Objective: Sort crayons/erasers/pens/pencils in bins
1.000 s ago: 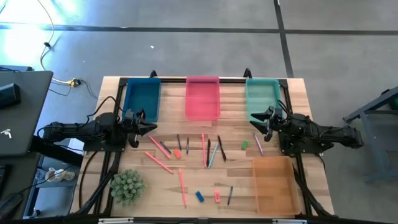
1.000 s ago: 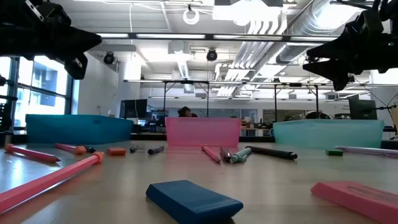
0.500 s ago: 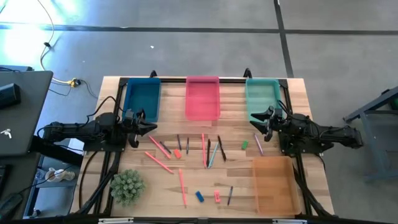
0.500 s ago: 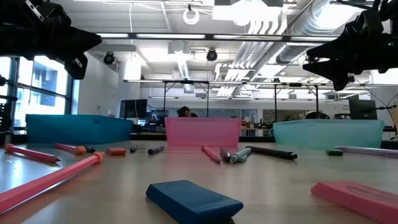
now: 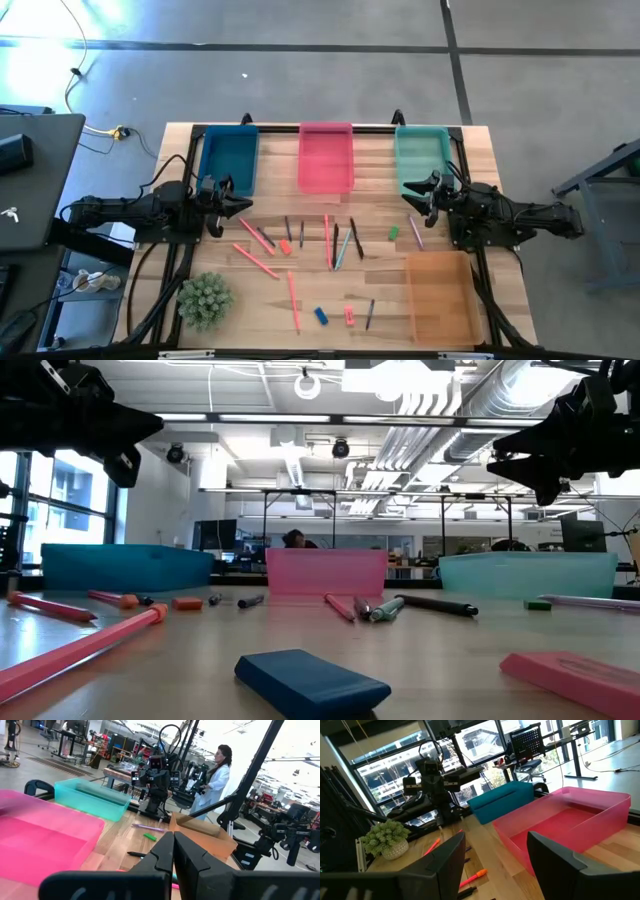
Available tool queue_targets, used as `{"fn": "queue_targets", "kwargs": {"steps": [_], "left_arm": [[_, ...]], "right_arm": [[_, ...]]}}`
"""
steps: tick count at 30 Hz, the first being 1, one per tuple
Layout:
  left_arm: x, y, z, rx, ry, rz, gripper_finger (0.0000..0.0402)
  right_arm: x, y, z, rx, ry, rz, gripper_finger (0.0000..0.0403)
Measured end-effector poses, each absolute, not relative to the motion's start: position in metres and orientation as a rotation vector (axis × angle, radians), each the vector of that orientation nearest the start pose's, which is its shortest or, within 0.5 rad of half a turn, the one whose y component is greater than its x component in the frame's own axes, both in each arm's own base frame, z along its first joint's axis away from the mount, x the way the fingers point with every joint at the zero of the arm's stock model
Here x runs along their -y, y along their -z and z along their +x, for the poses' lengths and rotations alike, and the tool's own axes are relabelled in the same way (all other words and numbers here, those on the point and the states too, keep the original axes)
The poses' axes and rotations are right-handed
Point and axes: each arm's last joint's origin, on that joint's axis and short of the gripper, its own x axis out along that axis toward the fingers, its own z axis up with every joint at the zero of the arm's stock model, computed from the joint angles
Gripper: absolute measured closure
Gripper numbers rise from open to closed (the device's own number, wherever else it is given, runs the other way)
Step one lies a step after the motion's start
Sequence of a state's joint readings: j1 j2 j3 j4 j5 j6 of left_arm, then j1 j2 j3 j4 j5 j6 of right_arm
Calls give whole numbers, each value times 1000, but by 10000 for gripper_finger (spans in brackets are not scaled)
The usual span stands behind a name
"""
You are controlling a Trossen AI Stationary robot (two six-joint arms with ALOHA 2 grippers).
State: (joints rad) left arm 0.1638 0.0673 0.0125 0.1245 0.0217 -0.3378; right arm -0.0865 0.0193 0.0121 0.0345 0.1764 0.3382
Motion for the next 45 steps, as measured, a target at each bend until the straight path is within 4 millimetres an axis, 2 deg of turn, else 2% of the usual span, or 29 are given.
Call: {"fn": "queue_targets", "kwargs": {"steps": [9, 25, 45], "left_arm": [[-16, -174, 100, 94, -134, -338, 401], [-16, -175, 100, 110, -127, -539, 401], [-18, -175, 99, 115, -182, -441, 399]], "right_arm": [[14, -170, 97, 72, 256, 338, 199], [14, -170, 97, 72, 256, 337, 199], [14, -170, 97, 72, 256, 337, 199]]}}
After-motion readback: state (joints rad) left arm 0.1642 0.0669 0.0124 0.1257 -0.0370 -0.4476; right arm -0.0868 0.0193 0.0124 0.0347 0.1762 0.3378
